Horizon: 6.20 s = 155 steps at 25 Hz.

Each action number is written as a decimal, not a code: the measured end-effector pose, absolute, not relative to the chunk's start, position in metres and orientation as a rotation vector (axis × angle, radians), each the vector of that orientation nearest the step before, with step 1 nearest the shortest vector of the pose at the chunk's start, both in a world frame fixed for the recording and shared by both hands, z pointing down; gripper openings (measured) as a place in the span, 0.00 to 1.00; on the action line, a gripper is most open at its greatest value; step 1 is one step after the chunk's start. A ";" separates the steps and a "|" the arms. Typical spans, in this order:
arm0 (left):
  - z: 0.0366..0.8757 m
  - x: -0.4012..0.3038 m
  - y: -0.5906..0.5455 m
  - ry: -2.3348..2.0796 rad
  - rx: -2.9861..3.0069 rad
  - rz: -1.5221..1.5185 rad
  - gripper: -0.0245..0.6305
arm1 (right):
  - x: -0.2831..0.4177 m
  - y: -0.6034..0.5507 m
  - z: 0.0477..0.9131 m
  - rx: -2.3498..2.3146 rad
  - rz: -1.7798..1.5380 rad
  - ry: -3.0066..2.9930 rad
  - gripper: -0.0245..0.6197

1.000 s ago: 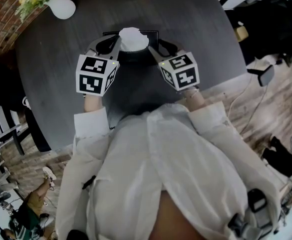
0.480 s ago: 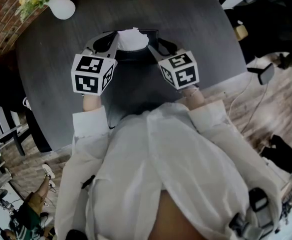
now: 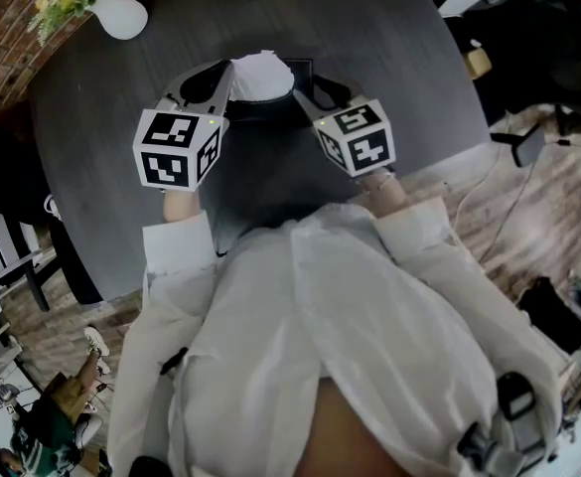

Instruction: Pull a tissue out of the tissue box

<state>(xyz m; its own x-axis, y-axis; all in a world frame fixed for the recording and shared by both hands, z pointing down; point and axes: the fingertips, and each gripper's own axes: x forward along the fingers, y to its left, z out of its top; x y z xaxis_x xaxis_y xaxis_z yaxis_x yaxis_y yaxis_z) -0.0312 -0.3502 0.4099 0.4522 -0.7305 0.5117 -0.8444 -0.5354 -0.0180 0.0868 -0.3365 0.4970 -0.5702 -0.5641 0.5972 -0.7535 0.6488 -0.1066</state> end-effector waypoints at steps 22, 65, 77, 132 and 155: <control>0.384 -0.029 -0.358 -1.405 2.505 0.566 0.04 | 0.088 -0.335 0.498 1.023 0.480 -2.350 0.24; 0.321 -0.074 -0.343 -1.647 2.477 0.261 0.04 | 0.091 -0.338 0.490 1.041 0.446 -2.319 0.24; 0.314 -0.086 -0.317 -1.705 2.423 0.102 0.04 | 0.065 -0.329 0.412 0.971 0.338 -2.547 0.16; 0.395 -0.070 -0.266 -1.621 2.240 0.167 0.04 | 0.013 -0.282 0.402 0.644 0.395 -2.667 0.04; 0.400 -0.069 -0.265 -1.599 2.235 0.168 0.04 | 0.020 -0.283 0.411 0.615 0.429 -2.652 0.04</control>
<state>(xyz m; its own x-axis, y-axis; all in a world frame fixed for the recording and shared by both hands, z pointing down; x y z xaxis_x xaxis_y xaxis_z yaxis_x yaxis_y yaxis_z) -0.0686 -0.2654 0.4003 0.3434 -0.8848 0.3151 -0.9309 -0.2760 0.2394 0.0202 -0.2829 0.4110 -0.8307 -0.3552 0.4287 -0.4722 0.8574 -0.2046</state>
